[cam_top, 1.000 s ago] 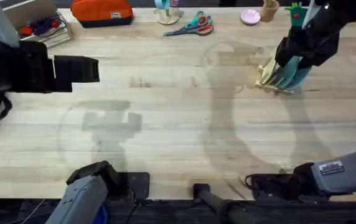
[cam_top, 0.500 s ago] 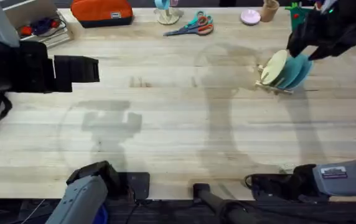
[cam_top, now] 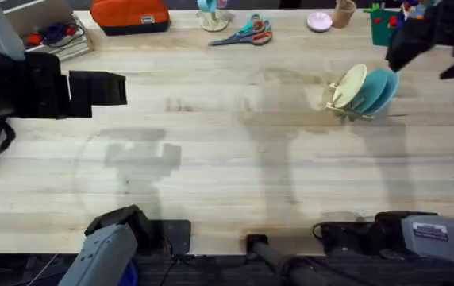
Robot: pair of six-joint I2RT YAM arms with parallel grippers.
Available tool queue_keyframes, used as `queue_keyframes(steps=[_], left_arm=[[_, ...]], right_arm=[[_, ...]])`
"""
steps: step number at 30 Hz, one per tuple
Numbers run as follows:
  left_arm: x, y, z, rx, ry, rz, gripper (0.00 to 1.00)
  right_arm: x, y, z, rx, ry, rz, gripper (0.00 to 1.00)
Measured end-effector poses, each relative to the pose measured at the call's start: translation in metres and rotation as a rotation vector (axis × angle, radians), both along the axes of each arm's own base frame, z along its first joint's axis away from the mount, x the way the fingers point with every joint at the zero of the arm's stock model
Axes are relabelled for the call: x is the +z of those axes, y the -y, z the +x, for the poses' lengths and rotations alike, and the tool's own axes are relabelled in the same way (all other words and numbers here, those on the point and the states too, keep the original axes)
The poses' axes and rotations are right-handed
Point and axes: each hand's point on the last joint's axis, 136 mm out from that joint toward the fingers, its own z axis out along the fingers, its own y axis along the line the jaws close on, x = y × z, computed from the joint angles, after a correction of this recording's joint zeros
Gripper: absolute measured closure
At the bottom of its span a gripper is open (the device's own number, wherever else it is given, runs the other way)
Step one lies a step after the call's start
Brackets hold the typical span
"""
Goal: Pick up the plates from the table one by one and place each into a slot on the dish rack.
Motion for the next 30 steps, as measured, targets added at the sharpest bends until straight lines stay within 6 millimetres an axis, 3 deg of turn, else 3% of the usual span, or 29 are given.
queue_keyframes(steps=[7, 19, 30], left_arm=[[0.0, 0.0, 0.0, 0.0, 0.0, 0.0, 0.008], [0.0, 0.0, 0.0, 0.0, 0.0, 0.0, 0.007], [0.0, 0.0, 0.0, 0.0, 0.0, 0.0, 0.007]], right_arm=[[0.038, -0.006, -0.043, 0.024, 0.105, 0.001, 0.168], [0.09, -0.007, -0.119, 0.041, 0.364, 0.007, 0.093], [0.114, -0.056, -0.167, 0.378, 0.554, 0.14, 0.089]])
